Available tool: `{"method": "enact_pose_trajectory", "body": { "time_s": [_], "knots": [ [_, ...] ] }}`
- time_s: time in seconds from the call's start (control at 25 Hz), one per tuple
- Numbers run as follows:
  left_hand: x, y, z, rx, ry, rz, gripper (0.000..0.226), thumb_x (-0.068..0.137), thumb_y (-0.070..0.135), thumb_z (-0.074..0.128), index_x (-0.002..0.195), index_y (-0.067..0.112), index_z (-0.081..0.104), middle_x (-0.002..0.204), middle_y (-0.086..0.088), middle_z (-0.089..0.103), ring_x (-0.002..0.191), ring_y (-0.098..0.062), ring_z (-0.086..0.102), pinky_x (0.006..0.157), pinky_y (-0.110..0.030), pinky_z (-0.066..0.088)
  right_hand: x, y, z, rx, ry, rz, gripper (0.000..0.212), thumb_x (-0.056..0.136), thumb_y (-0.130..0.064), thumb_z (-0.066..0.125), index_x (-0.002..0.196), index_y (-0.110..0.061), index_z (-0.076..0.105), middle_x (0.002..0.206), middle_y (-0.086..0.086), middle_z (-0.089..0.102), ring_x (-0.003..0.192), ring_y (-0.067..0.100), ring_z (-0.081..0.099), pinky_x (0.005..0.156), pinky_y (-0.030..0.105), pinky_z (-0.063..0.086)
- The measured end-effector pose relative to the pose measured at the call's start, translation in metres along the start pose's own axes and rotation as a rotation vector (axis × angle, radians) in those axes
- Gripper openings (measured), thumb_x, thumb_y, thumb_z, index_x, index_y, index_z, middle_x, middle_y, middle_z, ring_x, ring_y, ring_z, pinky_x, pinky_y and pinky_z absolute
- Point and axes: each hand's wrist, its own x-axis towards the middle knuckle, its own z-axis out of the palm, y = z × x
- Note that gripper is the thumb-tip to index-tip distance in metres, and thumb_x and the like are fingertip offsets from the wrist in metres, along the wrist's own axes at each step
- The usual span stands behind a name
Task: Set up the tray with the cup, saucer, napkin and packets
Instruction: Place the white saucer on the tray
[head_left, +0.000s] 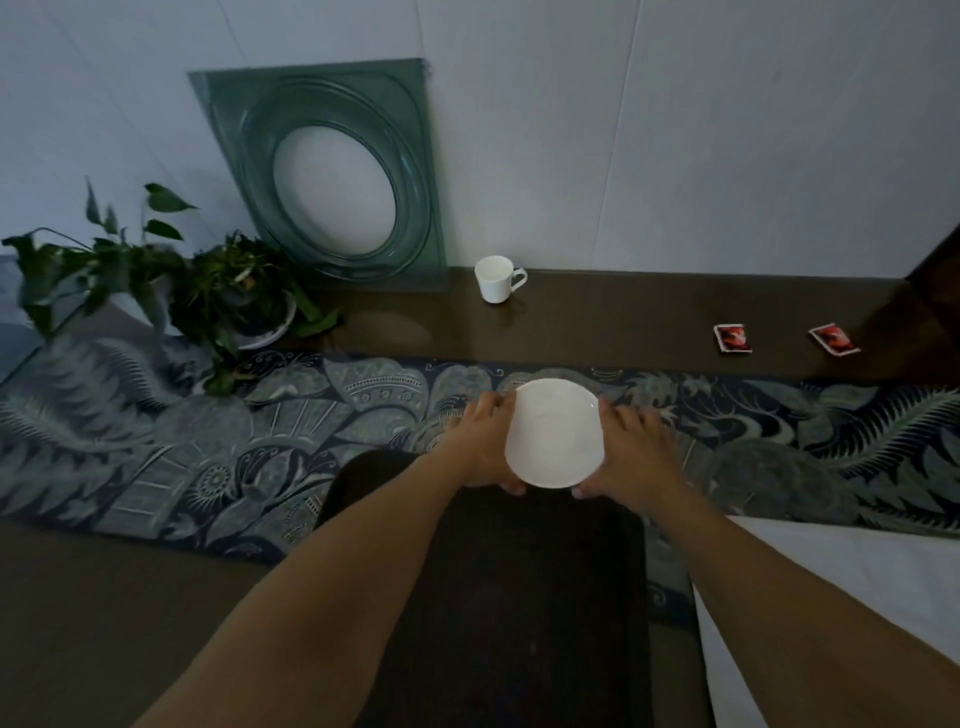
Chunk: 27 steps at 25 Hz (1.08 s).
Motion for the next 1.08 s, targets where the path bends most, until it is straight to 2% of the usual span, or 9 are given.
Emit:
{"method": "enact_pose_trajectory", "body": {
  "time_s": [0.44, 0.84, 1.08],
  "knots": [
    [-0.080, -0.065, 0.083, 0.025, -0.017, 0.058, 0.132, 0.052, 0.051, 0.085, 0.150, 0.026, -0.002, 0.150, -0.006, 0.018, 0.138, -0.030, 0.020, 0.111, -0.055, 0.020, -0.086, -0.062, 0.080, 0.064, -0.079, 0.079, 0.128, 0.058, -0.055, 0.081, 0.153, -0.017, 0.003, 0.151, 0.006, 0.029, 0.138, 0.030, 0.023, 0.114, 0.044, 0.023],
    [-0.095, -0.163, 0.091, 0.058, -0.007, 0.025, 0.133, 0.053, 0.056, 0.082, 0.150, 0.024, -0.003, 0.152, -0.005, 0.016, 0.140, -0.028, 0.016, 0.113, -0.054, 0.014, -0.064, -0.145, 0.123, 0.132, -0.139, 0.084, 0.127, 0.060, -0.052, 0.082, 0.153, -0.019, 0.002, 0.152, 0.005, 0.026, 0.140, 0.029, 0.020, 0.117, 0.047, 0.022],
    [-0.092, -0.197, 0.097, 0.058, -0.008, 0.025, 0.136, 0.052, 0.059, 0.081, 0.151, 0.022, -0.003, 0.152, -0.004, 0.015, 0.141, -0.028, 0.011, 0.114, -0.054, 0.010, -0.049, -0.170, 0.139, 0.133, -0.161, 0.091, 0.125, 0.062, -0.050, 0.082, 0.153, -0.020, 0.001, 0.153, 0.005, 0.024, 0.141, 0.030, 0.019, 0.117, 0.048, 0.021]
  ]
}}
